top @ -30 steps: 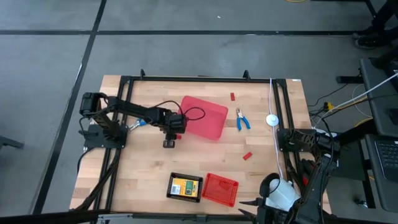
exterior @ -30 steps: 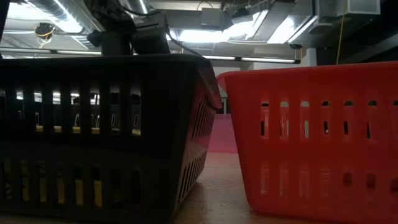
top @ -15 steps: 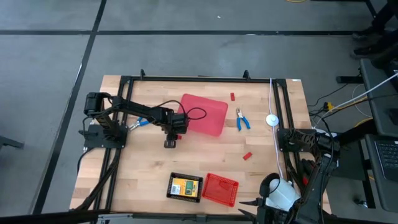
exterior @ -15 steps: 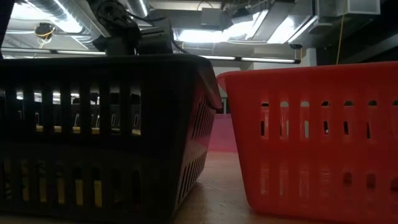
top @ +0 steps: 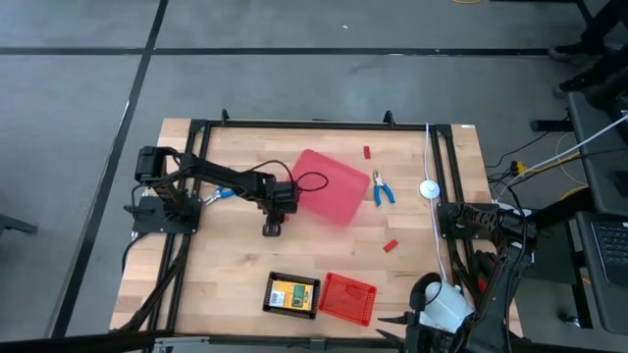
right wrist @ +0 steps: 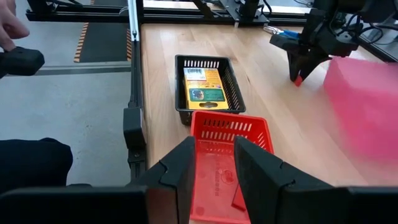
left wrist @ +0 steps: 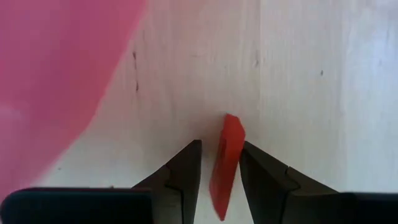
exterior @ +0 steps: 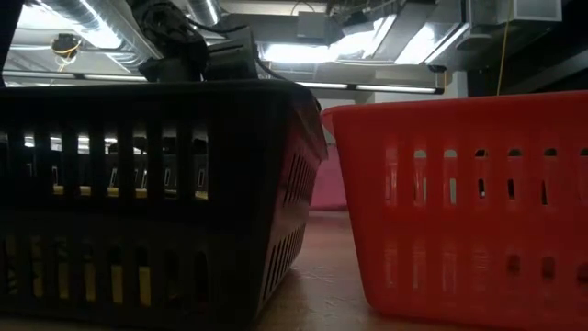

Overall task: Pick & Place School Supplies
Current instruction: Put the red eraser into the red bin

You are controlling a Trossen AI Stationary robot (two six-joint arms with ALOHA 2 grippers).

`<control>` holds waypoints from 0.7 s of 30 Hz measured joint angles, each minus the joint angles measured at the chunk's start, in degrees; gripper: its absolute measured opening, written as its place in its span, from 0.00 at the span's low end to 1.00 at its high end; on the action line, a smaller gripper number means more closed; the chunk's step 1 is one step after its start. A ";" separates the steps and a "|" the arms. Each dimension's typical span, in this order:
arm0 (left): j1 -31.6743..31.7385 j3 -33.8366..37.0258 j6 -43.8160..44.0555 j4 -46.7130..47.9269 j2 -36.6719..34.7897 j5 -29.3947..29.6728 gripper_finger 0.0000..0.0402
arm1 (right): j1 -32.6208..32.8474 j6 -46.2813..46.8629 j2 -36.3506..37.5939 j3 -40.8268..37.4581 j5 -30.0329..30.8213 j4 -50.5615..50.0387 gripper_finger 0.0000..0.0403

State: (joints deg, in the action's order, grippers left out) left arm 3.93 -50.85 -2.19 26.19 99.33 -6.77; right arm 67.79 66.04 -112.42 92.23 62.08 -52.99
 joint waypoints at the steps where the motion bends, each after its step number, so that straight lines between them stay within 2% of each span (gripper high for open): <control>1: -0.16 0.00 0.08 -0.09 0.00 -0.06 0.26 | 0.04 0.00 0.00 0.00 0.00 -0.04 0.28; 5: -0.89 0.00 1.46 0.04 0.02 0.37 0.21 | 0.04 0.18 0.00 0.00 -0.02 -0.11 0.28; 10: -2.16 0.00 2.10 0.10 0.02 1.27 0.05 | 0.04 0.20 0.00 0.00 0.00 -0.11 0.28; 14: -3.74 -0.33 2.66 0.18 -1.37 2.09 0.04 | 0.04 0.17 0.00 0.00 0.00 -0.11 0.28; 16: -5.34 -0.78 2.82 1.96 -2.79 -0.04 0.04 | 0.02 0.18 0.00 0.00 0.00 -0.13 0.28; 21: -11.38 -5.68 2.72 0.03 -7.89 1.40 0.04 | -0.07 0.60 0.00 0.00 0.01 -0.30 0.28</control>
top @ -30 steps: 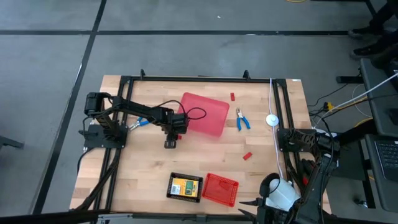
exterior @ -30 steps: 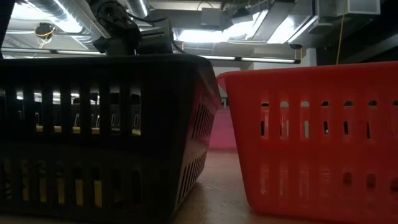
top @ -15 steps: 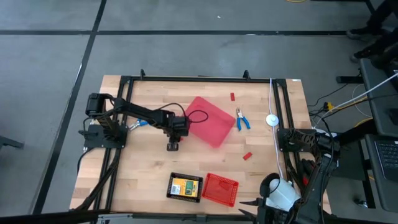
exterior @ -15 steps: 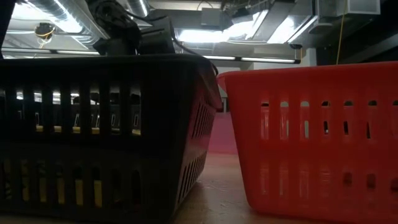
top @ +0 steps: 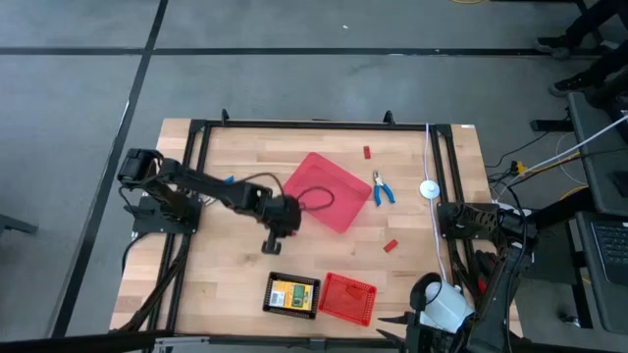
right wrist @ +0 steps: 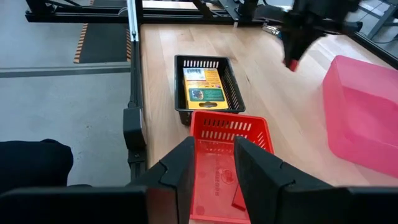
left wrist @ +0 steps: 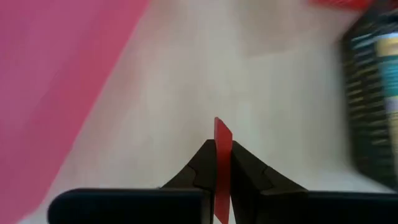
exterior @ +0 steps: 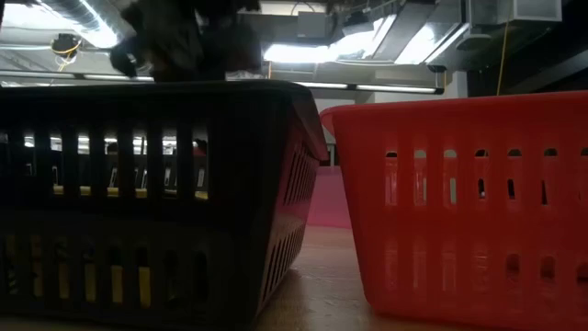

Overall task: Pick & Place School Supplies
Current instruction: Put the red eraser into the red bin

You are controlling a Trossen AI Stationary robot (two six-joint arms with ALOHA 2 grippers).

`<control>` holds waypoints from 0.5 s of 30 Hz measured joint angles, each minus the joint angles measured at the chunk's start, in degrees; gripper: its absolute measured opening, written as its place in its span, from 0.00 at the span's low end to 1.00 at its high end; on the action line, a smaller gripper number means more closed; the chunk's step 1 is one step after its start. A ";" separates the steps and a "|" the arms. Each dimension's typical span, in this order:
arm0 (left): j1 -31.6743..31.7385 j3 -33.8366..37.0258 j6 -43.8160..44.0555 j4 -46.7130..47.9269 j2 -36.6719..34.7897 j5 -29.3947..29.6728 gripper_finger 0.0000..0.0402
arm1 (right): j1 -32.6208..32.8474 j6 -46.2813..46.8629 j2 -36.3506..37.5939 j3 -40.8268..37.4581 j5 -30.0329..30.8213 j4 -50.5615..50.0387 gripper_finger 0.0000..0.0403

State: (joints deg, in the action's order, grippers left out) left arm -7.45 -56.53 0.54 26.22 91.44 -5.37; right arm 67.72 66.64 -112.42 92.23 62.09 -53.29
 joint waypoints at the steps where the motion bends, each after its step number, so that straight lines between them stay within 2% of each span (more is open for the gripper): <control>1: -1.83 -0.71 0.02 -1.08 -0.02 0.27 0.04 | 0.00 0.10 0.00 0.00 0.01 -0.19 0.28; 6: -9.81 -3.94 -0.22 -16.85 0.87 -2.45 0.04 | 0.00 0.21 0.00 0.00 0.53 -0.80 0.28; 8: -11.67 -4.63 -0.20 -20.12 2.97 -2.34 0.04 | 0.00 0.07 0.00 0.00 1.27 -0.82 0.28; 12: -13.98 -6.08 -0.22 -31.17 6.68 0.48 0.04 | 0.00 0.04 0.00 -0.01 1.41 -0.91 0.28; 15: -13.93 -6.17 0.46 -37.55 10.39 -0.58 0.04 | 0.00 0.04 0.00 -0.02 1.54 -0.93 0.28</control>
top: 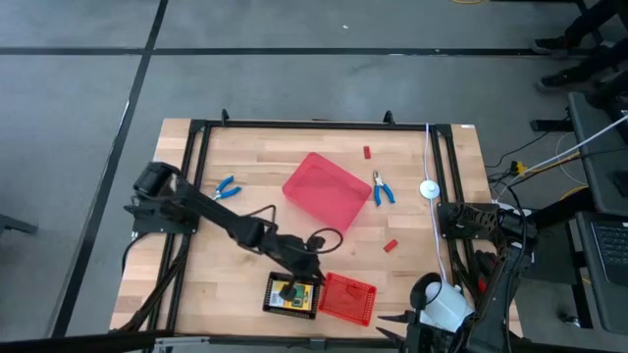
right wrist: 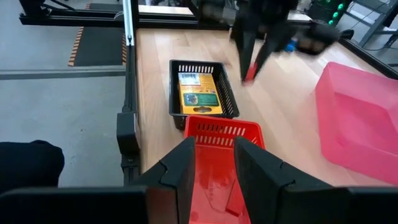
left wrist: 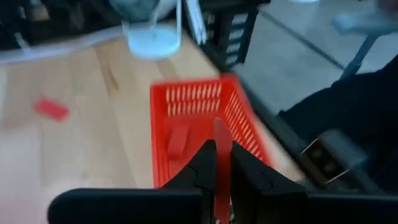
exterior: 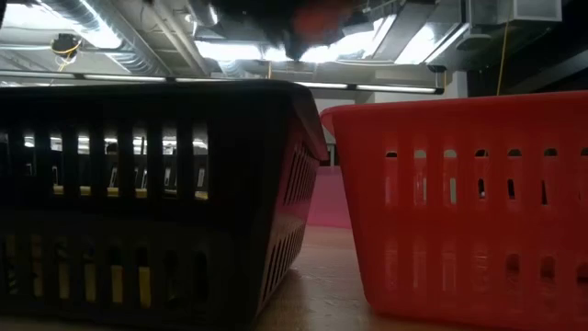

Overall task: Pick & Place School Supplies
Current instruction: Put the red eraser into the red bin, then adjust the pink bin

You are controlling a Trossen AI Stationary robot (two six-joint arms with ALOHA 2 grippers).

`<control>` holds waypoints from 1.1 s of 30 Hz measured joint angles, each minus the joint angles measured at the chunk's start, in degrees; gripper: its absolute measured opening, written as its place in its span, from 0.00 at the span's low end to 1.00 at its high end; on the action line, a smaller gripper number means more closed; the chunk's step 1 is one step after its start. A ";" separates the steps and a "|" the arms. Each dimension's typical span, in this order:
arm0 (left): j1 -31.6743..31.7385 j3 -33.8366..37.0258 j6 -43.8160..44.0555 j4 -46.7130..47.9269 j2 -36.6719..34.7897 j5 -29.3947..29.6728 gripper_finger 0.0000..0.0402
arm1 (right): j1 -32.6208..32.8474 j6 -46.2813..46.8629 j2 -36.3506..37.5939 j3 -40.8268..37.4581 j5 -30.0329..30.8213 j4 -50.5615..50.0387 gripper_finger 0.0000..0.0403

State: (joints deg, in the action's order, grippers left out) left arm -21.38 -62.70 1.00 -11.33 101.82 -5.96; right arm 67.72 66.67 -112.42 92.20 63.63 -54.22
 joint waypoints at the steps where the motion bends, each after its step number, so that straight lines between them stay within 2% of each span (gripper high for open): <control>1: 0.14 0.14 0.39 -0.47 1.30 -0.05 0.04 | 0.00 0.00 0.00 0.00 0.03 0.02 0.28; 5: 0.60 0.16 1.44 -4.32 5.18 -0.17 0.04 | 0.00 -0.06 0.00 0.00 0.03 -0.02 0.28; 10: 1.26 -0.39 0.99 -14.38 8.63 -2.55 0.05 | 0.00 -0.44 0.00 0.00 0.03 -0.28 0.28; 16: 1.39 -4.64 2.18 -13.67 12.29 -5.73 0.06 | 0.04 0.02 0.00 0.00 0.01 -0.45 0.28; 19: 0.74 -7.03 1.36 -13.91 13.56 -5.65 0.11 | 0.05 0.04 0.00 0.00 -0.06 -0.46 0.28; 24: 0.73 -8.60 1.13 -13.26 14.38 -5.53 0.26 | 0.68 0.39 0.00 0.00 -0.50 -0.43 0.28; 27: 0.57 -9.30 1.68 -14.06 14.27 -4.15 0.35 | 1.13 0.44 0.00 0.00 -0.23 -0.44 0.28; 30: 0.41 -9.55 -2.28 -12.53 14.08 -2.12 0.42 | 1.14 0.47 0.00 0.00 -0.17 -0.44 0.28; 33: 0.71 -11.24 -9.34 -2.68 10.81 6.79 0.45 | 1.11 0.67 0.00 0.00 -0.17 -0.42 0.28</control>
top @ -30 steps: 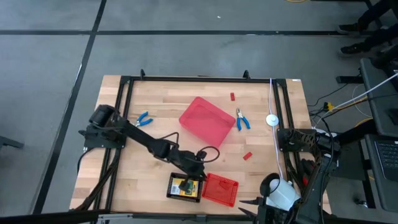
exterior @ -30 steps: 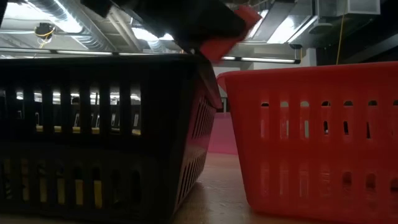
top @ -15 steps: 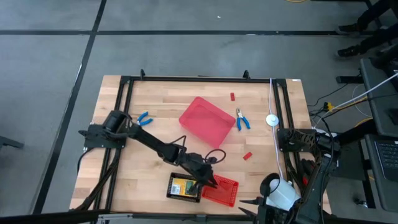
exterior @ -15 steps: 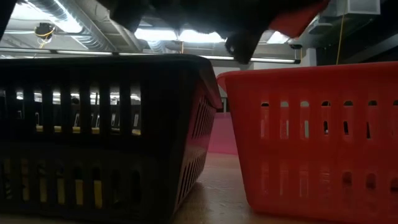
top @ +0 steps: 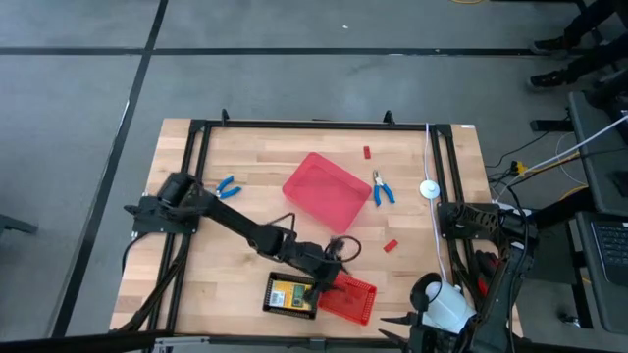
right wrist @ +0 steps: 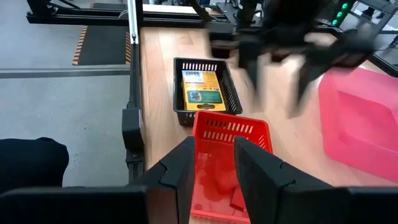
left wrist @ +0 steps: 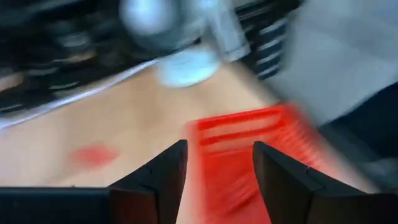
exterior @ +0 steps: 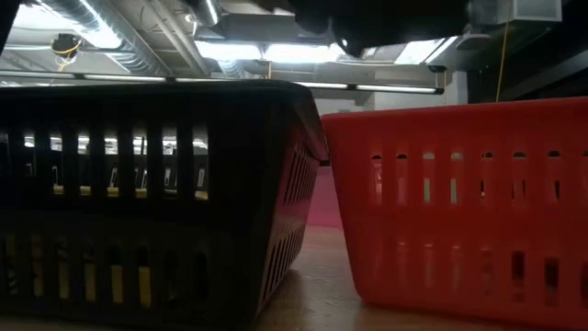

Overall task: Pick & Place School Supplies
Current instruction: Adjust the pink bin

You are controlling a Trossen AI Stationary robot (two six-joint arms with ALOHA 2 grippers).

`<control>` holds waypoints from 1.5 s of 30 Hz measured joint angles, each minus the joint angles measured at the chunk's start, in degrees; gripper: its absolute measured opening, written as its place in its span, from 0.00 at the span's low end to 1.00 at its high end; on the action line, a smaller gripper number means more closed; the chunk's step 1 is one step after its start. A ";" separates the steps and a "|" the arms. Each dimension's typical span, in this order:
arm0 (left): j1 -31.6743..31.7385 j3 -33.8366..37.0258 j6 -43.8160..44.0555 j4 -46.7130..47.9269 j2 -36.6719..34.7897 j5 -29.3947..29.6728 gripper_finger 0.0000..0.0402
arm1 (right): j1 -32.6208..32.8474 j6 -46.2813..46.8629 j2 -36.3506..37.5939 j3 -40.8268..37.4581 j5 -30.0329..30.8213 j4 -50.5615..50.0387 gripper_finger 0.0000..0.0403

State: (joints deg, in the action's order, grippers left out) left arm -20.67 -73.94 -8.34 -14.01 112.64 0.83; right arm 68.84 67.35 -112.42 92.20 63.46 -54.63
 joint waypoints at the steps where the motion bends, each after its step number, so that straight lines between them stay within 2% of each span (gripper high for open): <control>1: 0.43 -1.07 -1.99 5.64 -1.46 4.16 0.45 | 0.00 0.19 0.00 0.00 0.00 0.02 0.28; 3: 2.08 -3.74 -4.55 18.32 -3.48 9.75 0.45 | 0.25 0.50 0.00 0.00 -0.07 0.13 0.28; 5: 4.43 -5.59 -6.30 29.72 -4.31 10.70 0.44 | 0.34 0.97 0.00 0.00 -0.21 0.13 0.28; 7: 6.73 -6.61 -8.69 36.42 -4.89 10.35 0.43 | 0.53 1.23 0.00 0.00 -0.24 0.12 0.28; 13: 14.81 -6.55 -11.60 53.37 -5.17 4.47 0.38 | 0.61 1.77 0.00 0.00 0.00 0.17 0.28; 22: 20.74 -6.78 -14.93 51.19 -4.55 0.74 0.31 | 0.65 3.02 0.00 0.00 -0.75 -0.03 0.28; 37: 23.84 -6.09 -14.51 51.94 -2.58 -2.32 0.23 | 1.31 4.20 0.00 -0.13 -1.77 0.20 0.28; 40: 24.33 -6.06 -13.17 51.38 -1.39 -2.34 0.18 | 1.55 4.22 0.00 -0.13 -1.69 0.53 0.28; 45: 24.55 -6.04 -8.25 51.04 -1.02 -1.78 0.03 | 1.79 4.24 -0.02 -0.13 -1.53 0.59 0.28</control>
State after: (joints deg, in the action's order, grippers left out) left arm 3.88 -79.99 -16.59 37.04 111.61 -0.95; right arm 70.63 71.59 -112.44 92.07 61.93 -54.04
